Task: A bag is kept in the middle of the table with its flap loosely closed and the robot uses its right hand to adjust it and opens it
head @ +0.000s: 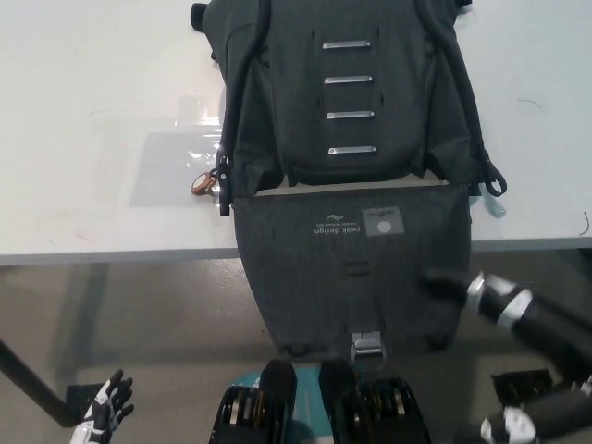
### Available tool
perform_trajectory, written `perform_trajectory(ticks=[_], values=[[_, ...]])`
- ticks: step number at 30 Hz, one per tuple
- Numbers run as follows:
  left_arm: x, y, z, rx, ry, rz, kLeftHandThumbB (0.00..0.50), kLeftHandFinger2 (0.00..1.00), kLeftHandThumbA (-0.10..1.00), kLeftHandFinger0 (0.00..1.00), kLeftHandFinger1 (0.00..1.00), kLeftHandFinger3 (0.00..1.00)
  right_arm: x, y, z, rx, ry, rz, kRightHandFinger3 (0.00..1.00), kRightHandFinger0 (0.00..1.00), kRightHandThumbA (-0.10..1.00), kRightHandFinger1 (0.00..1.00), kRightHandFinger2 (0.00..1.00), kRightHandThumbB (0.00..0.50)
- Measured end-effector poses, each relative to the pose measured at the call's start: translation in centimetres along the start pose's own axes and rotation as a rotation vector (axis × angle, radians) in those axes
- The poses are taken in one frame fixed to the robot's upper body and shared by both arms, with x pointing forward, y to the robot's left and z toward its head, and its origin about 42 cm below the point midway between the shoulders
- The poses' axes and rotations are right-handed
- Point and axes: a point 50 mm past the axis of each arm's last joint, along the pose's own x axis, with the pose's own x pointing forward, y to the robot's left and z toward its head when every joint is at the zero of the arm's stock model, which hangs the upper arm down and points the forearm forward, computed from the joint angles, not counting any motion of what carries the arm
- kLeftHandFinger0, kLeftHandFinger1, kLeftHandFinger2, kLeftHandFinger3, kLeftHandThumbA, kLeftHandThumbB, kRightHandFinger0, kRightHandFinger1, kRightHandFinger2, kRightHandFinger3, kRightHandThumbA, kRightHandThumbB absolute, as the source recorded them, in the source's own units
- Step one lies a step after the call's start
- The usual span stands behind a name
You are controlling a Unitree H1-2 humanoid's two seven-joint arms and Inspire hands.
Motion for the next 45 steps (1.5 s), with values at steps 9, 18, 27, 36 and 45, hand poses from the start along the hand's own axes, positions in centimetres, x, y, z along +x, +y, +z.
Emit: perform_trajectory(ticks=[9, 18, 27, 36, 45], values=[[1.3, 1.0, 0.8, 0.027, -0.032, -0.004, 0.5, 1.0, 1.0, 1.0, 1.0, 1.0, -1.1, 3.9, -5.8, 0.256, -0.011, -0.054, 1.0, 1.0, 1.0, 1.0, 1.0, 0.406], [1.3, 0.8, 0.7, 0.021, -0.03, -0.01, 0.5, 1.0, 1.0, 1.0, 1.0, 1.0, -1.7, 8.6, -10.8, 0.449, -0.025, -0.267, 1.0, 1.0, 1.0, 1.0, 1.0, 0.368], [2.0, 0.5, 1.0, 0.003, -0.05, -0.036, 0.5, 1.0, 1.0, 1.0, 1.0, 1.0, -0.5, 11.5, -16.6, 0.598, 0.0, -0.472, 1.0, 1.0, 1.0, 1.0, 1.0, 0.421], [2.1, 0.3, 1.1, -0.014, -0.056, -0.05, 0.5, 1.0, 1.0, 1.0, 1.0, 1.0, 0.8, 14.2, -19.6, 0.654, 0.012, -0.655, 1.0, 1.0, 1.0, 1.0, 1.0, 0.298], [2.1, 0.0, 1.1, -0.02, -0.062, -0.063, 0.5, 1.0, 1.0, 1.0, 1.0, 1.0, 0.0, 14.1, -19.9, 0.589, 0.024, -0.721, 1.0, 1.0, 1.0, 1.0, 1.0, 0.262]])
